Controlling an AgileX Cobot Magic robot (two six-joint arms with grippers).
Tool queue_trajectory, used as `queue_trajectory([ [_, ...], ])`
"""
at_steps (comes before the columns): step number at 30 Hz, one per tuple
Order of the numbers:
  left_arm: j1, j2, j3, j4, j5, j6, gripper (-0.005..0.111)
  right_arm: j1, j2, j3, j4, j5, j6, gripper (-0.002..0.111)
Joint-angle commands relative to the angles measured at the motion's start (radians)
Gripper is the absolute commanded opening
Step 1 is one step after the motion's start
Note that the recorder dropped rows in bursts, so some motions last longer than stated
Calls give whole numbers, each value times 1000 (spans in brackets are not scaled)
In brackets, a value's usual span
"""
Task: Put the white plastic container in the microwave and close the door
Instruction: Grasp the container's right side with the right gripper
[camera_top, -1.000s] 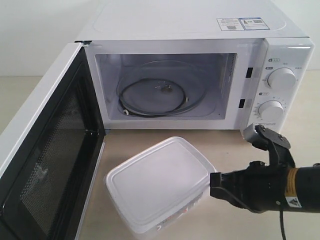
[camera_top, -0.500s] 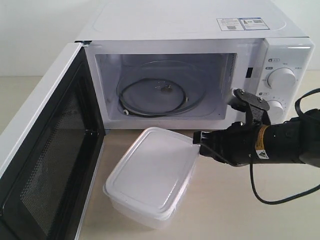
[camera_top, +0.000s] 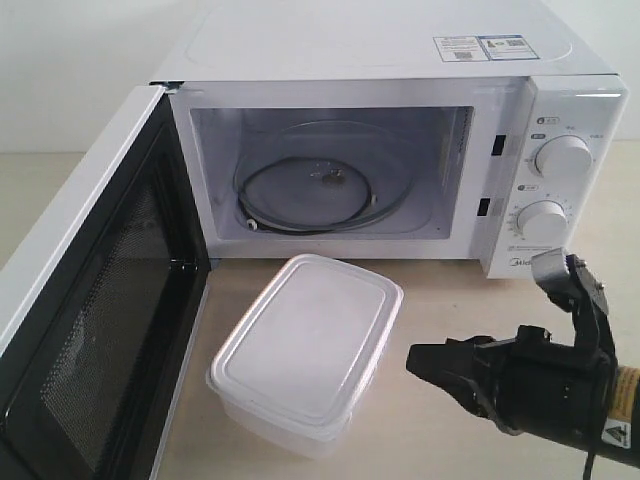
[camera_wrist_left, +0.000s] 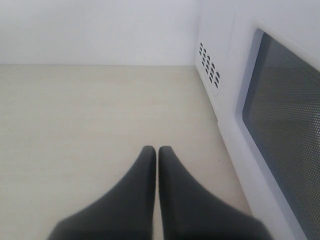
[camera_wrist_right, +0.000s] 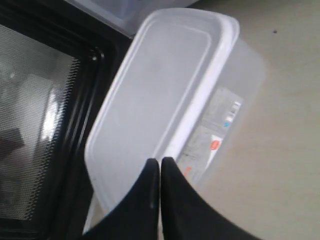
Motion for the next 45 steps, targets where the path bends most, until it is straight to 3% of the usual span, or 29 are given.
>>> queue_trajectory([
  [1,2,-3,4,2,0,-9,4,4,-5,27,-16,-123,8,0],
  [3,2,-3,4,2,0,-9,4,4,-5,27,-45,-191,31,0],
  [6,2,-3,4,2,0,-9,4,4,-5,27,-136,-96,144,0],
  [12,2,-3,4,2,0,-9,4,4,-5,25,-35,-19,210,3],
  [18,2,-3,4,2,0,-9,4,4,-5,-25,-60,65,276,40],
  [20,2,-3,4,2,0,-9,4,18,-5,-44,-60,75,298,46],
  [32,2,-3,4,2,0,-9,4,156,-5,-153,19,315,321,46],
  [45,2,-3,4,2,0,-9,4,156,125,-210,65,224,325,46],
])
